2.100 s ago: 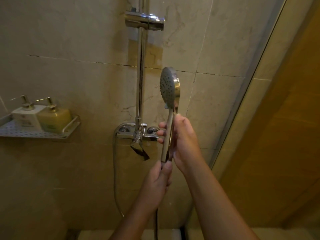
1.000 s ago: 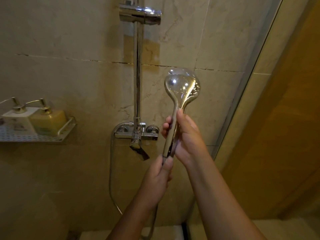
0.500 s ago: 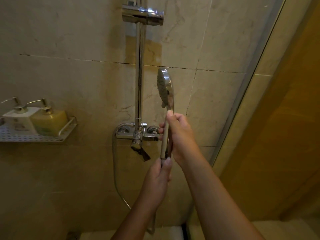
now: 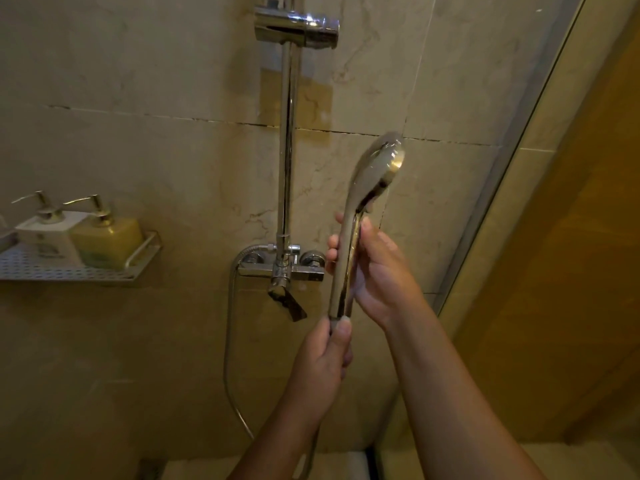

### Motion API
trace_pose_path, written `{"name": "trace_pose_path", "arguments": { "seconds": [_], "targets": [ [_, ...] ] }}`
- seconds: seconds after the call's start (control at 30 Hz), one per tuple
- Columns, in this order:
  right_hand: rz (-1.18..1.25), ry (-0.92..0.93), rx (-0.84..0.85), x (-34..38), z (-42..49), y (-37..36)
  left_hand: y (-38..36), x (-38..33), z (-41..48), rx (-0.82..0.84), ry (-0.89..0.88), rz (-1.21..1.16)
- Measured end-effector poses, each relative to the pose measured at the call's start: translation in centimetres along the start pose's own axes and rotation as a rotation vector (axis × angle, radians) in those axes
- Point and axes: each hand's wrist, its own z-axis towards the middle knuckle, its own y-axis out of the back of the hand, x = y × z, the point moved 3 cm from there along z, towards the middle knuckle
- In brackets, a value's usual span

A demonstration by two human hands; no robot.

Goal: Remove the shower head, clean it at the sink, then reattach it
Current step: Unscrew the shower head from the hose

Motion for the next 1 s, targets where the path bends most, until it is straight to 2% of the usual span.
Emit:
{"name": "trace_pose_path", "arguments": {
  "seconds": [0.13,0.27,0.47,0.63,0.83,1.0],
  "targets": [
    [-0.13,0.092,-0.131,-0.8,-0.3,-0.8,0.2,0.5,0.5,-0.029,-0.013,0.028],
    [-0.273,0.154,-0.116,-0.9,-0.3,-0.9,-0.2,0.5,0.5,-0.019,-0.01,0.022],
    [-0.128,0.086,-0.038,0.6,-0.7,-0.1,0.2,0.1,0.5,0.006,-0.02,0.016],
    [0.0,0.167,-0.127,0.1,-0.6,-0.4,-0.5,-0.4,0.9,0.042,-0.003,-0.005],
    [-0.282,0.284,-0.086,0.1,0.0,-0.5,-0.1,0.0,1.3,0.081,0.005,0.001],
    [-0.158,0.22,-0.051,0.1,0.3,-0.2,0.2,-0.3,1.5,0.118,0.006,-0.012]
  ]
}}
